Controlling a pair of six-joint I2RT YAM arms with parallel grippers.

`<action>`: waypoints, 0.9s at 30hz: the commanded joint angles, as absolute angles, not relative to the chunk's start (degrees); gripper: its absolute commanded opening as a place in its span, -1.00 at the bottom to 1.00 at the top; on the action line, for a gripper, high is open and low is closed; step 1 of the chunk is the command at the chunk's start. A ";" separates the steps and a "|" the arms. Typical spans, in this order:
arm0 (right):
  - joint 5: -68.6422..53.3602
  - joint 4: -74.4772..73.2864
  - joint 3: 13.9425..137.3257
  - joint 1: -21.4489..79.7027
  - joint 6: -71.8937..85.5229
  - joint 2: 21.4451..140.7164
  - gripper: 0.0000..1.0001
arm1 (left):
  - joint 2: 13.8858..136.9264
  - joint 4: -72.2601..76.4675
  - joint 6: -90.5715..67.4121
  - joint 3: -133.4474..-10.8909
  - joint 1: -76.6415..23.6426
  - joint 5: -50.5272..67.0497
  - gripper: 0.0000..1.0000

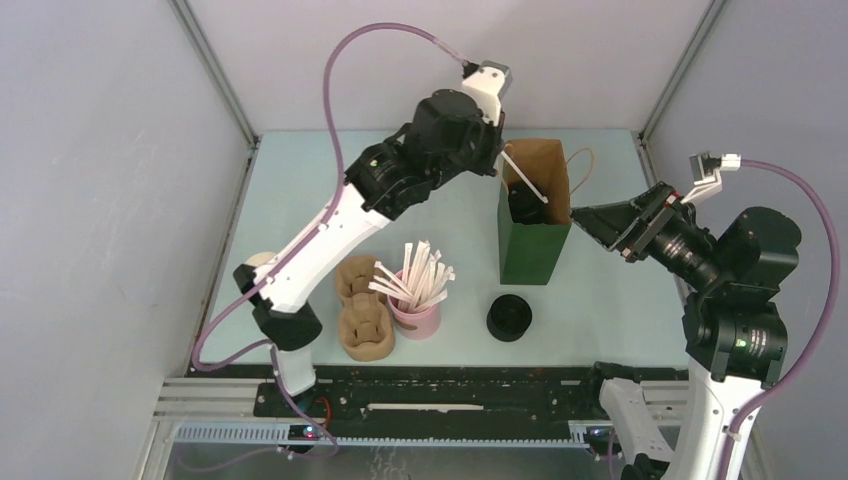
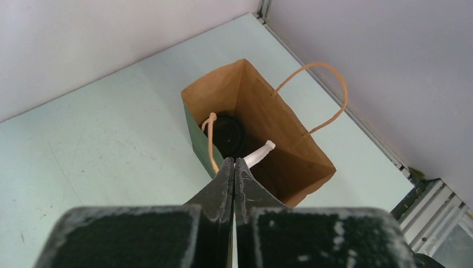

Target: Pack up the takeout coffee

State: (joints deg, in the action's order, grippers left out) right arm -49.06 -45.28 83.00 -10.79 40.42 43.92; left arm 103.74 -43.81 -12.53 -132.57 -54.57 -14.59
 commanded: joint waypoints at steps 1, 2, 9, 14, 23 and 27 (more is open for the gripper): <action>-49.04 -45.61 84.29 -8.77 38.75 42.84 0.41 | 106.25 -41.54 -10.97 -137.08 -55.97 -13.67 -1.00; -49.04 -45.62 84.21 -8.33 38.62 42.60 0.41 | 106.71 -41.36 -9.14 -136.97 -56.53 -13.06 -1.00; -49.78 -44.16 82.08 -4.97 40.40 40.98 0.41 | 109.92 -40.19 -0.57 -136.54 -58.97 -14.13 -0.92; -50.01 -44.29 81.56 -4.83 40.75 39.10 0.41 | 110.97 -41.10 -0.90 -141.26 -59.06 -17.04 0.07; -51.57 -47.48 82.85 -5.12 37.42 37.51 0.43 | 99.76 -42.72 -7.78 -139.76 -59.09 -16.55 0.63; -48.84 -55.67 86.11 -4.25 31.21 39.29 0.50 | 89.96 -43.26 -12.96 -132.30 -59.07 -15.67 0.72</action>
